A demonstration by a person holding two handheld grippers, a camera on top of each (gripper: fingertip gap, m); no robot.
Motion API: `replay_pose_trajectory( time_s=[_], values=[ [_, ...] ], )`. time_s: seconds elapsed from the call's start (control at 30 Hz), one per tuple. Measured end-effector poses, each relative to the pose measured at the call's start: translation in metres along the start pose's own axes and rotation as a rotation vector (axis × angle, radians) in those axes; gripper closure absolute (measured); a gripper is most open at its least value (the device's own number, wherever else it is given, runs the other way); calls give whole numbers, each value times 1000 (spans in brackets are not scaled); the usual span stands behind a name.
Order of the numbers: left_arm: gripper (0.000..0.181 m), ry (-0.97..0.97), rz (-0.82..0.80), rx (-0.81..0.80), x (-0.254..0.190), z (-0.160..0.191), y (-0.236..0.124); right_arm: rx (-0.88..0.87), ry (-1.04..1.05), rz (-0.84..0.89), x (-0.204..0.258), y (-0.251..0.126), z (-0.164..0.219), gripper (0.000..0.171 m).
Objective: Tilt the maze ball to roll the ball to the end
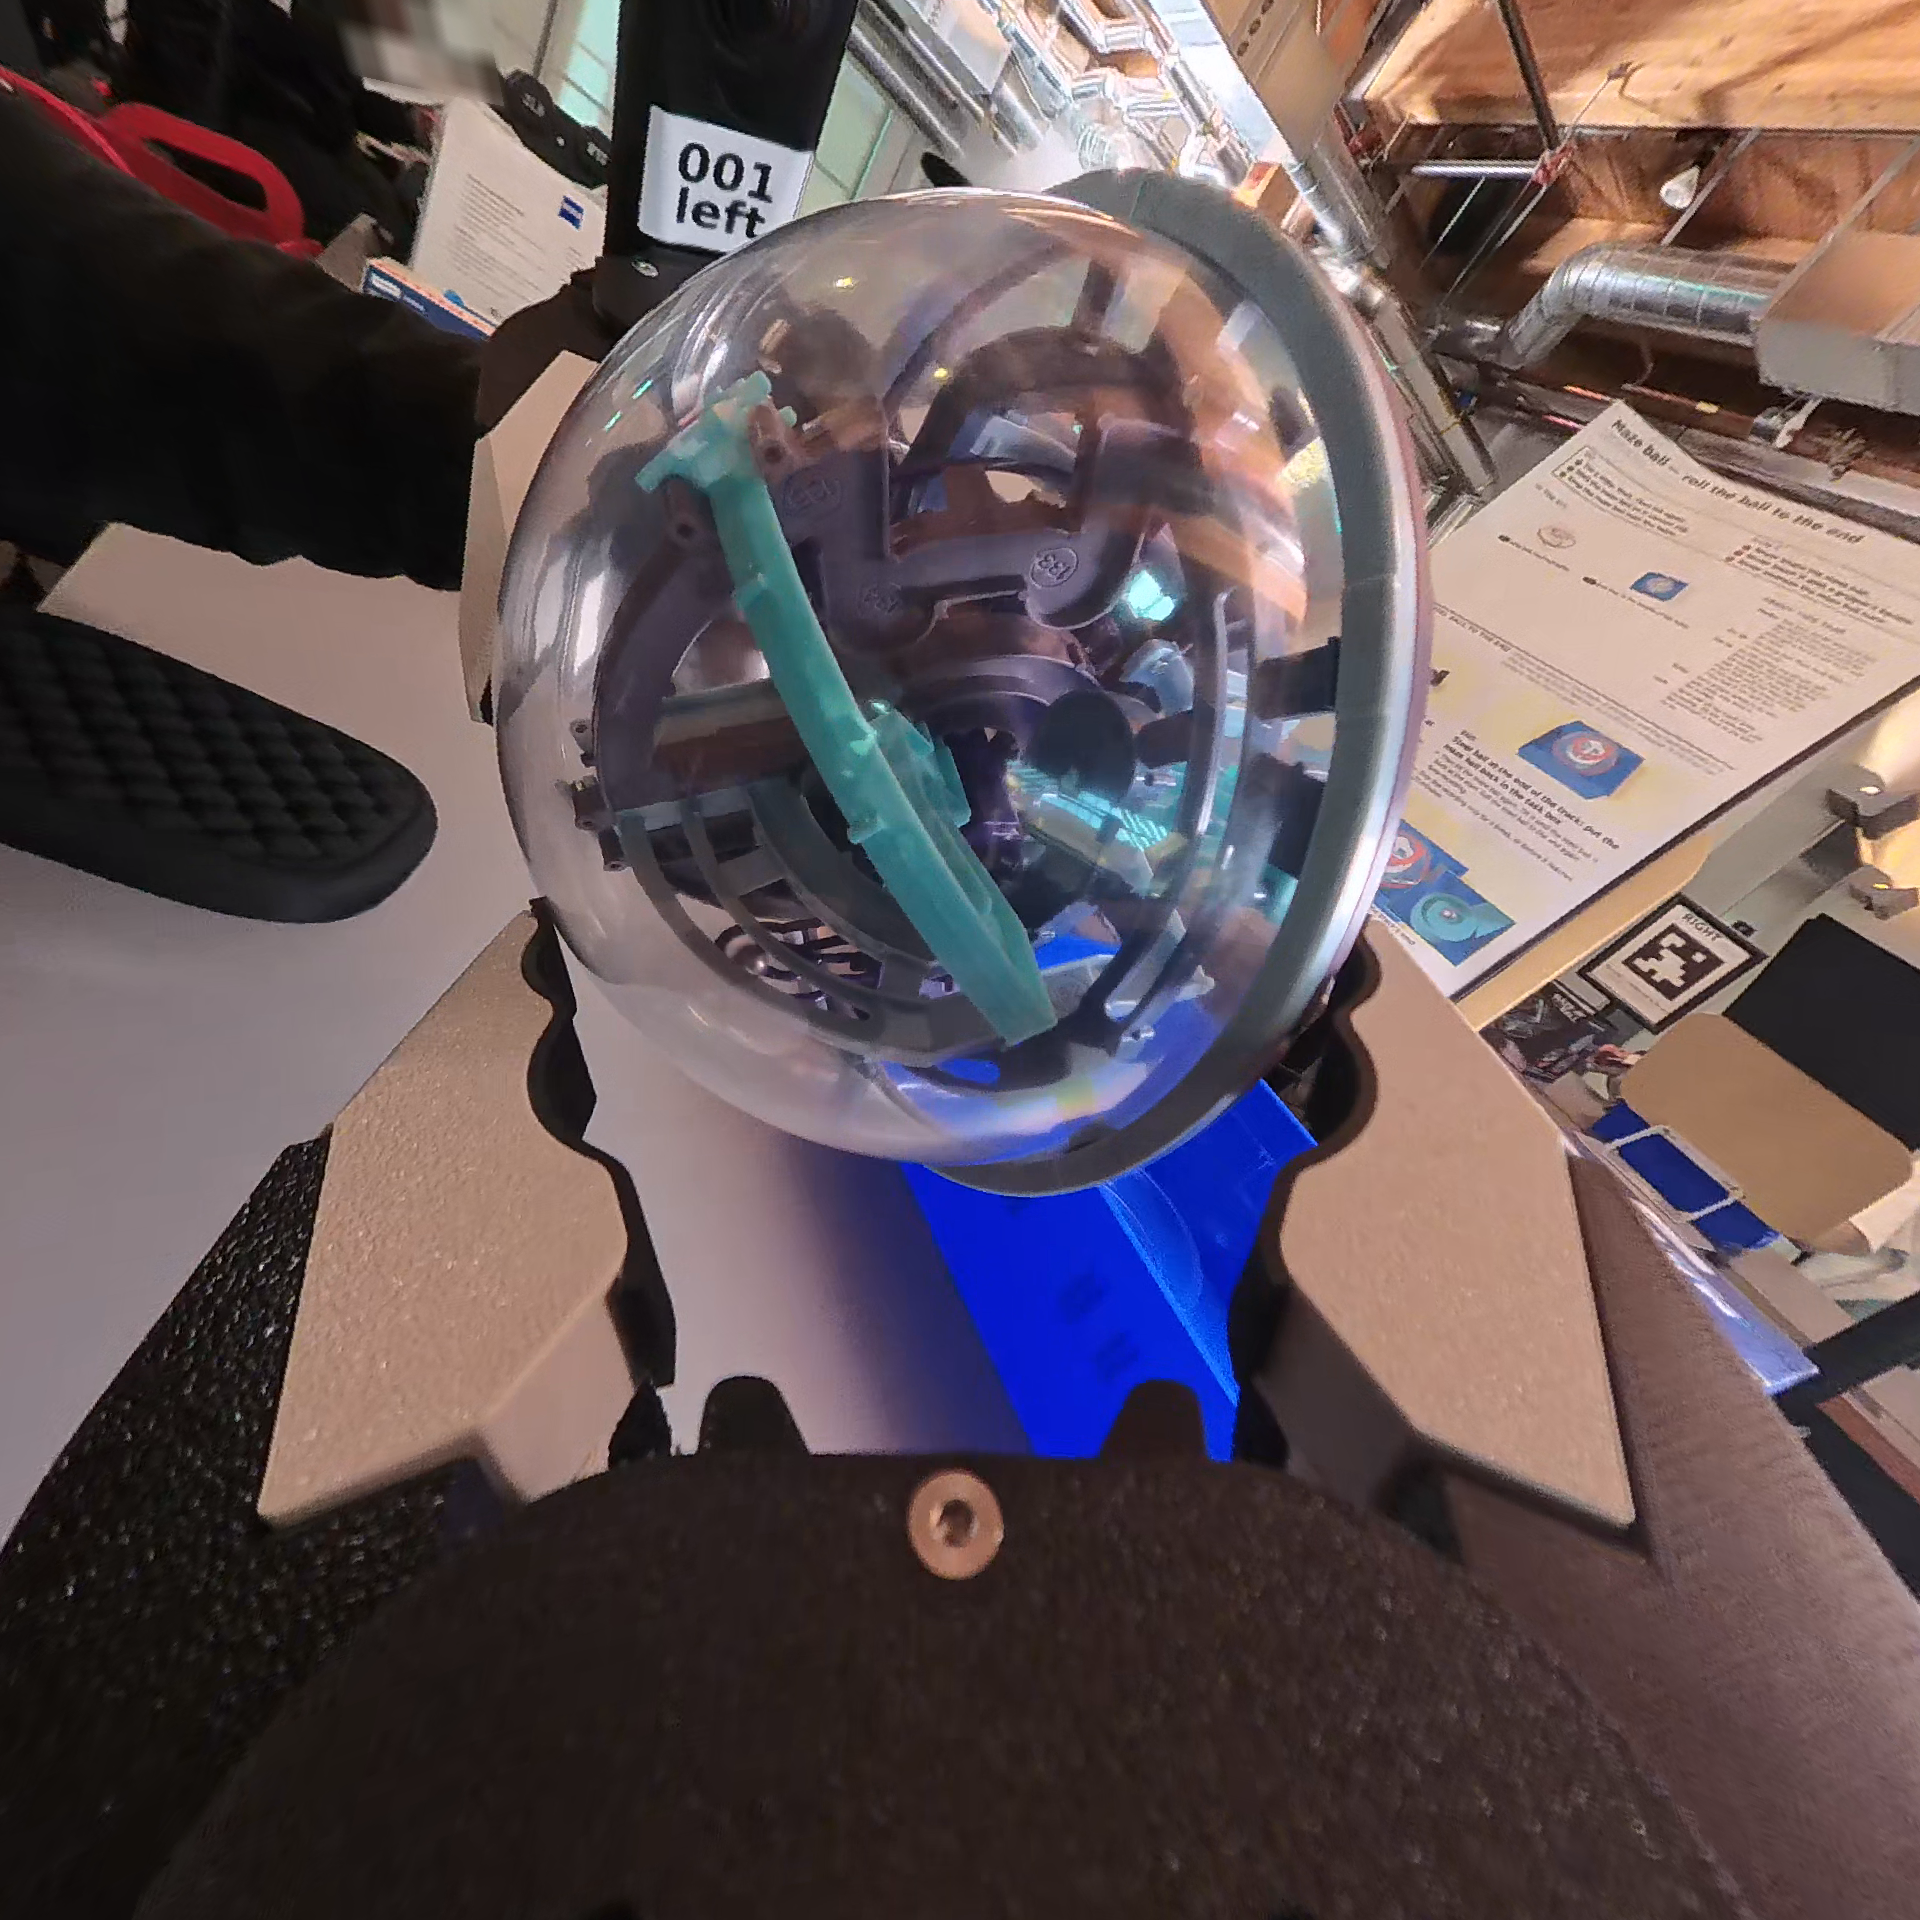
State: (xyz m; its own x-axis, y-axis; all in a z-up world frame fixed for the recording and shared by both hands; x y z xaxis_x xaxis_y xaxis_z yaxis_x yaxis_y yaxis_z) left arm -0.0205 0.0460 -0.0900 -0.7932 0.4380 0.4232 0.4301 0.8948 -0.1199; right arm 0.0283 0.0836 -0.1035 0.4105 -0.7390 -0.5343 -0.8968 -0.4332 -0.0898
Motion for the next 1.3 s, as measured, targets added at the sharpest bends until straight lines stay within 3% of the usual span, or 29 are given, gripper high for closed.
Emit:
replay_pose_trajectory(
  time_s=[0.4, 0.9, 1.3],
  values=[
    [28, -56, -5, 125, 5, -11, -13, -67, 116, -33, -1, 10, -11, 30],
    [28, -51, -5, 172, 9, -18, -24, -92, 142, -33, 0, 19, -20, 30],
    [28, -464, 91, 357, 4, -5, -25, -99, 577, -136, 11, 23, -14, 29]
  ],
)
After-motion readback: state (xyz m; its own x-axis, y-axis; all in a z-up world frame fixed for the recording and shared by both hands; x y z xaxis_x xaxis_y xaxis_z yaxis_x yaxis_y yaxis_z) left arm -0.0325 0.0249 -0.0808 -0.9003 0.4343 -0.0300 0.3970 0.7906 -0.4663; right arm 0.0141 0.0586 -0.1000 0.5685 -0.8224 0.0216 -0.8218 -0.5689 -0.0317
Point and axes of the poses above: each gripper's, where its closed fingertips meet, y out along the fingers, z out of its underside, x = y × z across the jaws, the point moved 2 cm from there along -y, back along the fingers, and after that the axes turned 13 degrees about -z, right-handed, at the moved point
